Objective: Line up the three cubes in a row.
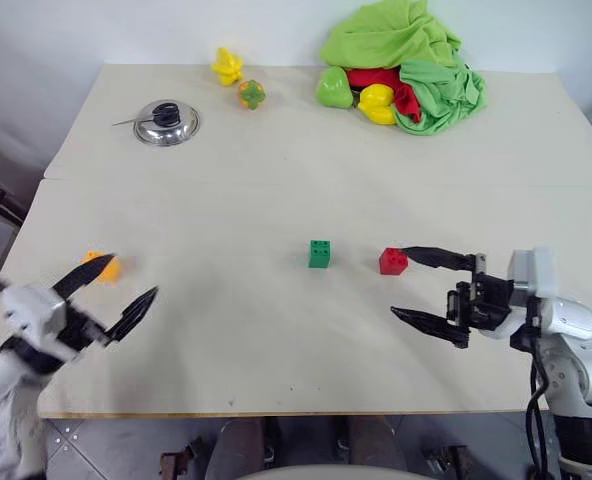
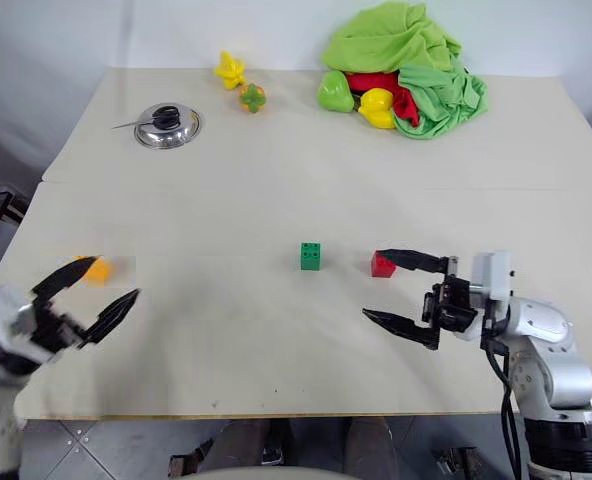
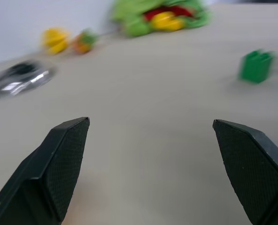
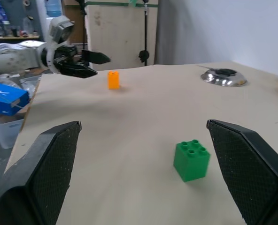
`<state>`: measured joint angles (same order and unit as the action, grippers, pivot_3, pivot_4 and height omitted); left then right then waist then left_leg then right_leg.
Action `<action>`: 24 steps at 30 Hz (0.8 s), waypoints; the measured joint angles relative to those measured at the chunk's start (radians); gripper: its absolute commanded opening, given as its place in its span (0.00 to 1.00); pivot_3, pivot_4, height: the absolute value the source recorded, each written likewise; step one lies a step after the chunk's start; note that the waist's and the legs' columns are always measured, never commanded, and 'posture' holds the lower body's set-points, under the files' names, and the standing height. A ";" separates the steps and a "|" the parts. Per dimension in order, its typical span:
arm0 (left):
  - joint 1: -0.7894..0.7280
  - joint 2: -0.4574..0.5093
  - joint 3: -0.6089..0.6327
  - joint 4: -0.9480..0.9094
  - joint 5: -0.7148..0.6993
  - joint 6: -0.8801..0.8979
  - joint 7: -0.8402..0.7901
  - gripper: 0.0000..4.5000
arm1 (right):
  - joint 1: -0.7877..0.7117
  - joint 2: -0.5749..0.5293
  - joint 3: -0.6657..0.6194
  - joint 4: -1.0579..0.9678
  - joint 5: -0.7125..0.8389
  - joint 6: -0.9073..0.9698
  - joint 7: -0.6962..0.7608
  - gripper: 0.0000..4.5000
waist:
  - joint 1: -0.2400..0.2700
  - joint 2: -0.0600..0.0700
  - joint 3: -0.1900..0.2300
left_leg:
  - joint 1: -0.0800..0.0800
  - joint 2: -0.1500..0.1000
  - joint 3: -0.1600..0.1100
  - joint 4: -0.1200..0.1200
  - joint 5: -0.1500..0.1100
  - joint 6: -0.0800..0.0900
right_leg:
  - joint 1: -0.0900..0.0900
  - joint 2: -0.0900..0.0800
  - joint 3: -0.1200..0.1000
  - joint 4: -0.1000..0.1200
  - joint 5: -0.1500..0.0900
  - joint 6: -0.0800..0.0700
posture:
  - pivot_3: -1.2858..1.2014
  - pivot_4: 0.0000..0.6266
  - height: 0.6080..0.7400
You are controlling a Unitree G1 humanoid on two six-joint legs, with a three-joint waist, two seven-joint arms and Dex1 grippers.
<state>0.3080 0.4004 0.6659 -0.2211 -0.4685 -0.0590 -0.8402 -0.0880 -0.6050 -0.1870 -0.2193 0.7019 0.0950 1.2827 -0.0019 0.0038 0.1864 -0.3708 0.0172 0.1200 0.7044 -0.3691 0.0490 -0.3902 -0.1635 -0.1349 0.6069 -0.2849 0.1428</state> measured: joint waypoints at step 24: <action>-0.032 0.077 0.014 0.052 -0.071 0.200 0.359 1.00 | -0.053 0.031 0.043 0.148 -0.073 -0.117 0.085 1.00 | -0.002 -0.004 -0.004 | 0.000 -0.002 0.001 0.000 -0.004 0.002 | -0.001 -0.002 -0.001 0.002 0.000 0.000 | 0.52 0.24 1.00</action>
<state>0.2763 0.4772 0.6796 -0.1688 -0.5397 0.1412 -0.4812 -0.1411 -0.5741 -0.1437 -0.0709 0.6288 -0.0222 1.3676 -0.0039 -0.0005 0.1823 -0.3705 0.0157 0.1215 0.7042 -0.3732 0.0512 -0.3914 -0.1650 -0.1356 0.6086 -0.2850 0.1425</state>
